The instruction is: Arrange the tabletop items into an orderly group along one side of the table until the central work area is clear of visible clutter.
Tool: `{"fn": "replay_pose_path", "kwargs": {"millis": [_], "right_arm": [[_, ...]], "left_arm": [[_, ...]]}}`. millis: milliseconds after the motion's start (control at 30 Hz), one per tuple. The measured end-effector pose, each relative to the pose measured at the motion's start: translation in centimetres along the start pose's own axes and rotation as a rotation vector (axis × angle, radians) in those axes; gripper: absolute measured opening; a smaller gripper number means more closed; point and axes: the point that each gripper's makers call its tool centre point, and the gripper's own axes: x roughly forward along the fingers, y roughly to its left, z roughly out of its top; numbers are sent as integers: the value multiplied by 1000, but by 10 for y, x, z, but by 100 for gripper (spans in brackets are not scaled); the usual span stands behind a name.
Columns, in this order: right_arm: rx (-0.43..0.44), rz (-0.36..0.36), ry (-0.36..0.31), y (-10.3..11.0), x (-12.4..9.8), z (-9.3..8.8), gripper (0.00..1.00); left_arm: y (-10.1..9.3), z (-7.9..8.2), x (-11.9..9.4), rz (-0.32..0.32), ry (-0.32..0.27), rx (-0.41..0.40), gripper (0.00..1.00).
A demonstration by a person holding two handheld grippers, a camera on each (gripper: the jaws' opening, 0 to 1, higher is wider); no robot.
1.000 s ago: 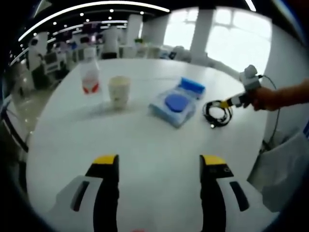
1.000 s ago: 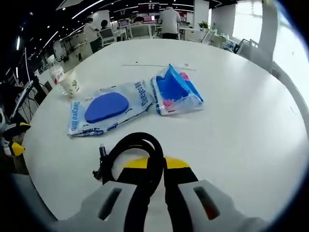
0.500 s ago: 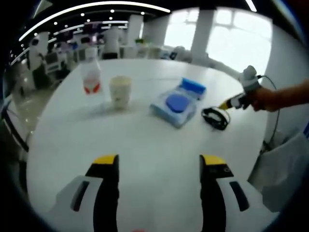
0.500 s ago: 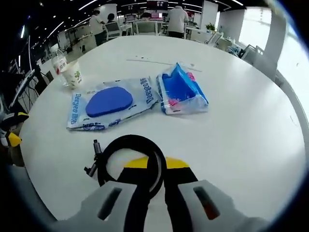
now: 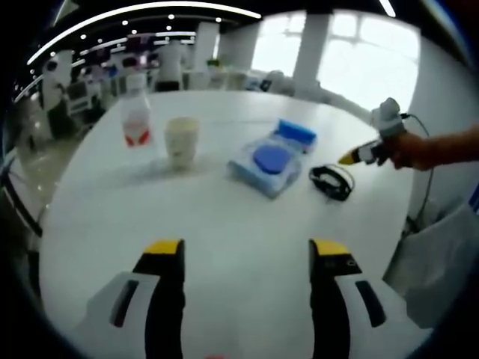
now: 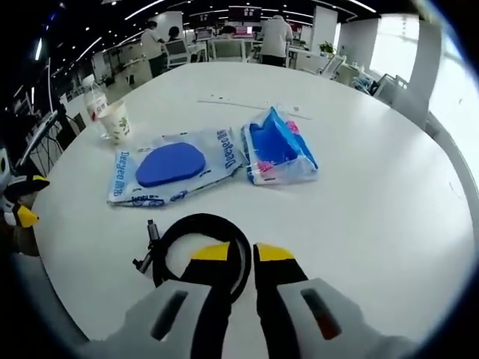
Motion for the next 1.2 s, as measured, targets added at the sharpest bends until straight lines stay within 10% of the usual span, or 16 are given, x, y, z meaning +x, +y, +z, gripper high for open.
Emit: {"fn": "replay_pose_path", "kwargs": {"millis": [500,833,1200], "right_arm": [[-1,48,-68,5,5,40,17],[-21,123,-6,10,28,36,40],[-28,150,23,4,52,45,36]], "left_arm": [[-29,33,53,-33,-5,5,62],[-36,38,100,11,8,-109,61],[-42,39,133,17,20,-260,54]]}}
